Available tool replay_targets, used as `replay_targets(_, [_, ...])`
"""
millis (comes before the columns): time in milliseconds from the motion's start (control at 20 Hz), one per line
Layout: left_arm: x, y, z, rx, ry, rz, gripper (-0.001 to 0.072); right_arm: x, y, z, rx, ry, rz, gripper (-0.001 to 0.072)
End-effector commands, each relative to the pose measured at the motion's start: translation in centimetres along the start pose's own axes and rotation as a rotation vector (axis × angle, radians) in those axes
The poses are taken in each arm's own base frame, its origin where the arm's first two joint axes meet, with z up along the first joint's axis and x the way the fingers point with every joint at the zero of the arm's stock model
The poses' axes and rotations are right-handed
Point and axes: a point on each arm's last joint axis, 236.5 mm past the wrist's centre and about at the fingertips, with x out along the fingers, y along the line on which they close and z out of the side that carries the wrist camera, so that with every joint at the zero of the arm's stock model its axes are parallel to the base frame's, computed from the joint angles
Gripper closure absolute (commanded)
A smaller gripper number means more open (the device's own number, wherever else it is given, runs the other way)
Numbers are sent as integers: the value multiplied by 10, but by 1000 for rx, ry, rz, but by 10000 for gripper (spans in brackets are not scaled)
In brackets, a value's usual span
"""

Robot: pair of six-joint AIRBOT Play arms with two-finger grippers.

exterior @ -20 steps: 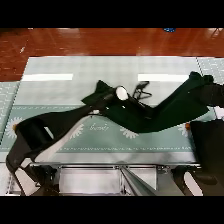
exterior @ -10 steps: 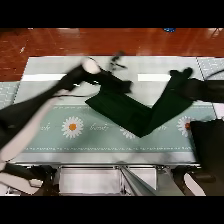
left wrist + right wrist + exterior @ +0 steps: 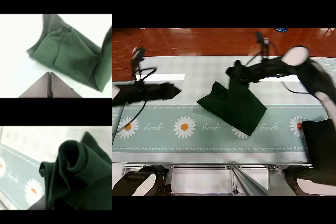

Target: Fold the shirts.

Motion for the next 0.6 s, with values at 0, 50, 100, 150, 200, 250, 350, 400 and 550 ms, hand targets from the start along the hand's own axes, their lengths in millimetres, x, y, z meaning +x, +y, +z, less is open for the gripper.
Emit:
replay_targets(0, [-23, 16, -38, -60, -65, 34, 690, 73, -3, 8, 94, 57, 85, 683])
replay_targets(50, [-23, 16, -44, -73, -65, 28, 690, 87, -5, 6, 122, 69, 101, 683])
replay_targets(100, [-22, 18, -48, -78, -60, 30, 690, 99, -9, 3, 153, 81, 114, 667])
replay_targets(150, [-19, 21, -50, -85, -54, 35, 689, 108, -12, -2, 178, 95, 123, 555])
replay_targets(200, [-16, 23, -51, -95, -55, 37, 690, 116, -15, -9, 184, 115, 119, 322])
replay_targets(250, [-12, 25, -49, -109, -60, 35, 690, 118, -18, -14, 175, 134, 118, 296])
replay_targets(350, [-8, 26, -44, -134, -73, 28, 689, 100, -22, -7, 196, 139, 129, 297])
replay_targets(400, [-7, 26, -42, -142, -81, 26, 689, 79, -23, 0, 205, 142, 137, 297])
replay_targets(550, [-7, 27, -39, -144, -90, 26, 690, -14, -39, 10, 115, 160, 53, 298])
